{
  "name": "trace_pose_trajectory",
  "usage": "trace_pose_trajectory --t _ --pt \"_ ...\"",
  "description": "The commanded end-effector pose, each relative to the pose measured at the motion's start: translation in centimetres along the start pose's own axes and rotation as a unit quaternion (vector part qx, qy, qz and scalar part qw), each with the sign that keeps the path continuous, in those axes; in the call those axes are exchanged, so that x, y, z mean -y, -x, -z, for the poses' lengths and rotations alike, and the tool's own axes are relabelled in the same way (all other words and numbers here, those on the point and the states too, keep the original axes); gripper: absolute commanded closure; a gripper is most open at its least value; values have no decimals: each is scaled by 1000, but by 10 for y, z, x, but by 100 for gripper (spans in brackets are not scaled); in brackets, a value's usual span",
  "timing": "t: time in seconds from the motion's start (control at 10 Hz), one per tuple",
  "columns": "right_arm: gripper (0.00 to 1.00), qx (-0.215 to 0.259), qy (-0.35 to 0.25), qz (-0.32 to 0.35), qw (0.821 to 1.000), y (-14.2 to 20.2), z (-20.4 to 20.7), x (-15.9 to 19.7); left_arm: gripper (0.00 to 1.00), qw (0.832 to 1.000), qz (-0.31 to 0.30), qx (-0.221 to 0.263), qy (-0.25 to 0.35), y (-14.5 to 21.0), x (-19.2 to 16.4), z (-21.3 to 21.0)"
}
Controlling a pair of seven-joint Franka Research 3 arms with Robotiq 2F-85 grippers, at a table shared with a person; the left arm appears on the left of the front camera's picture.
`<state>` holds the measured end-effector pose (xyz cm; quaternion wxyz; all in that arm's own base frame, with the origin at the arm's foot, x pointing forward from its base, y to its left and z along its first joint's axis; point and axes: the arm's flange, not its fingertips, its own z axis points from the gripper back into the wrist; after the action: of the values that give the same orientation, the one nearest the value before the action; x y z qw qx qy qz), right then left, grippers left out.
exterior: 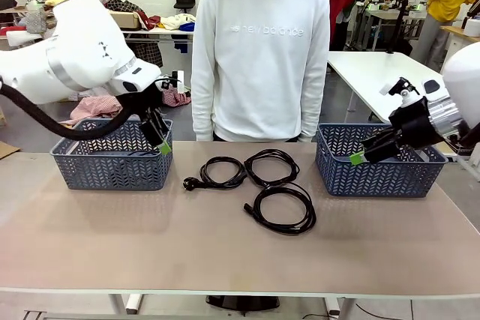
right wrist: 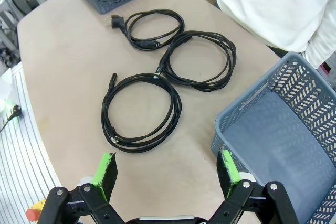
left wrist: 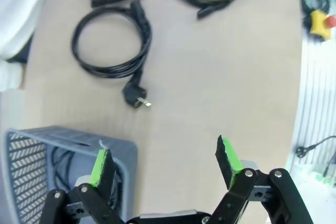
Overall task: Organize the cables according to human instructions.
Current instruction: Pick up a bundle of cables and place it in the basket indicated by the human.
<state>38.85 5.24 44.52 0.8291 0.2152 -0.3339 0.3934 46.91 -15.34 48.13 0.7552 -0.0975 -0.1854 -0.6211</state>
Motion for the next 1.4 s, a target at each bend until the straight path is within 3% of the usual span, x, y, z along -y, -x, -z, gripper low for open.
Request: trace_pose_trajectory --t 0.0,0.4,0.6,1.3 --pt "0 17 -1 -14 1000 1 5 5 0 999 -1 39 16 14 26 5" --pt "0 17 -1 -14 1000 1 5 5 0 998 -1 57 21 17 61 15" --pt "0 17 -1 -14 1000 1 5 5 0 999 -11 36 26 8 55 16" --pt "0 17 -1 -14 1000 1 5 5 0 999 -11 36 26 8 55 16"
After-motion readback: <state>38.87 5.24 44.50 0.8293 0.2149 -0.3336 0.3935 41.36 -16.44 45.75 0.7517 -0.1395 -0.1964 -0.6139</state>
